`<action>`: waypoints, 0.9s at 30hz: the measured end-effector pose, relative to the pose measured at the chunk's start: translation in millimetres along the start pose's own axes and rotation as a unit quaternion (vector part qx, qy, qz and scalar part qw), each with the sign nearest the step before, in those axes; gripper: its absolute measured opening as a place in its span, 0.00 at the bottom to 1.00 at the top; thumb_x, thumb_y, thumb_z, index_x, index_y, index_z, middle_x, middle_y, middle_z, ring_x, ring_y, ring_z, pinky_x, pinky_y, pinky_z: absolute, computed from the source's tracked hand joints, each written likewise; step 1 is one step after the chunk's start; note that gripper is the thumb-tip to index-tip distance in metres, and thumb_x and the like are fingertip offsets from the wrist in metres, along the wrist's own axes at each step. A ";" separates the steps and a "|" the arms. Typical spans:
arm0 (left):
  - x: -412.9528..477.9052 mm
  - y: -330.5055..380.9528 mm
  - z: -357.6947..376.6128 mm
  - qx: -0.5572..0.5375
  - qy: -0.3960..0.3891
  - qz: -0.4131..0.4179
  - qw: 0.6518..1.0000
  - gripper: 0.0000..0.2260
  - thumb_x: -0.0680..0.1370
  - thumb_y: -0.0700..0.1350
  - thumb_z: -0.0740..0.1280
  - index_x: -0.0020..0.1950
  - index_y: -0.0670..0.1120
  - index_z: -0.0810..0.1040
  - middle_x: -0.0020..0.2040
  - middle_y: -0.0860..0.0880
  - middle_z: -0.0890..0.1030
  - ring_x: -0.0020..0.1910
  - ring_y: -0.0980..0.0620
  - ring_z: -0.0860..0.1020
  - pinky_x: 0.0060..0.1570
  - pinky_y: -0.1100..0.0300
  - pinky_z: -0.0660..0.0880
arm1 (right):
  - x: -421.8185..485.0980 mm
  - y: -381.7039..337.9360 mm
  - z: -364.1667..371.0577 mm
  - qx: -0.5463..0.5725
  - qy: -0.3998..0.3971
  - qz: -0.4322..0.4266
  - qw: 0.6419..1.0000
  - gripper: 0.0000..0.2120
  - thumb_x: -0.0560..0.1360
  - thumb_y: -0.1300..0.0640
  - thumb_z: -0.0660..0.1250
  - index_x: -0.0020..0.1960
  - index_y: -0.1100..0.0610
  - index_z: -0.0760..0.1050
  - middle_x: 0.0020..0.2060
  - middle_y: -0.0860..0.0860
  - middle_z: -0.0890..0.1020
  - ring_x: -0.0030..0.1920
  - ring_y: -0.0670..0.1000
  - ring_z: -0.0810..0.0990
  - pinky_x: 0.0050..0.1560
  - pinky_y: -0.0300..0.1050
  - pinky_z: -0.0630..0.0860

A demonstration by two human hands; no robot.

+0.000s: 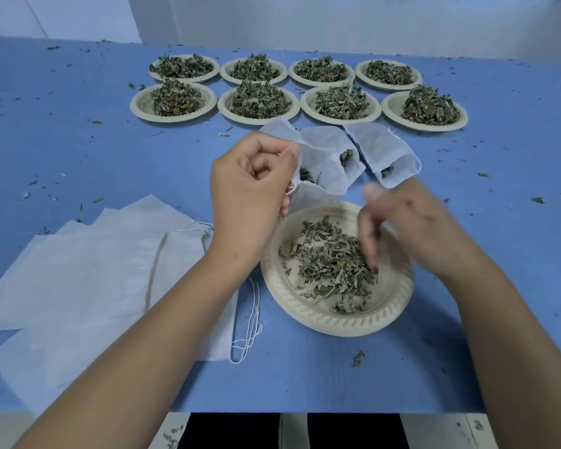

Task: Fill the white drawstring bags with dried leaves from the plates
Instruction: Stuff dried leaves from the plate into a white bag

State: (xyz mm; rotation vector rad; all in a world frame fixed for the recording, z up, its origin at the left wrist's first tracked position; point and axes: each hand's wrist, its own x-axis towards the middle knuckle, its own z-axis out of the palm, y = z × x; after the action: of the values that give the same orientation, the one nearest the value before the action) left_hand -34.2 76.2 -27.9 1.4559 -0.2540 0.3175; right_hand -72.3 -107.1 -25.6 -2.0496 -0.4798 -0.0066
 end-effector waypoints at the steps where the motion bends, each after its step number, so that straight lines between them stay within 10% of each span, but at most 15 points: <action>1: -0.2 0.1 0.4 0.001 0.001 0.001 1.000 0.08 0.78 0.38 0.68 0.39 0.44 0.78 0.23 0.54 0.72 0.19 0.57 0.67 0.22 0.65 0.68 | 0.9 1.6 5.2 -0.029 -0.074 0.041 0.996 0.27 0.80 0.43 0.59 0.26 0.55 0.77 0.23 0.54 0.79 0.25 0.52 0.77 0.37 0.40 0.74; 7: -1.2 0.3 1.5 -0.007 -0.008 0.001 1.000 0.07 0.78 0.38 0.68 0.40 0.43 0.78 0.24 0.53 0.73 0.19 0.56 0.67 0.22 0.64 0.67 | 7.1 2.1 4.1 -0.065 -0.048 -0.007 0.997 0.13 0.68 0.46 0.71 0.42 0.56 0.82 0.41 0.51 0.83 0.43 0.53 0.80 0.47 0.53 0.76; 11: -1.8 -0.3 3.4 -0.004 -0.008 -0.001 1.000 0.07 0.78 0.37 0.68 0.40 0.42 0.77 0.24 0.50 0.73 0.19 0.56 0.67 0.22 0.64 0.67 | 5.7 0.1 17.3 -0.171 -0.159 -0.041 0.972 0.24 0.64 0.47 0.78 0.58 0.49 0.78 0.59 0.45 0.77 0.64 0.46 0.70 0.68 0.43 0.65; 18: -0.8 -1.2 2.1 -0.003 -0.006 0.004 1.000 0.07 0.78 0.38 0.69 0.40 0.43 0.78 0.24 0.52 0.74 0.19 0.56 0.67 0.22 0.64 0.67 | 6.6 0.1 21.8 -0.207 -0.061 -0.109 0.970 0.09 0.69 0.63 0.76 0.48 0.54 0.83 0.45 0.43 0.83 0.50 0.44 0.78 0.56 0.46 0.73; 27: -0.9 -2.4 1.2 0.009 -0.009 0.008 1.000 0.06 0.78 0.39 0.69 0.41 0.45 0.79 0.25 0.50 0.74 0.20 0.55 0.69 0.24 0.64 0.69 | 5.7 -7.3 4.0 0.067 0.037 -0.118 0.990 0.12 0.67 0.67 0.73 0.49 0.57 0.81 0.43 0.53 0.80 0.44 0.54 0.78 0.45 0.44 0.75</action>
State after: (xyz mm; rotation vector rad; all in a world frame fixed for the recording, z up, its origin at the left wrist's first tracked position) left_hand -34.2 74.7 -30.3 1.4761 -0.2770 0.3202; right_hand -70.3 -98.7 -20.4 -1.8448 -0.6552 -0.1867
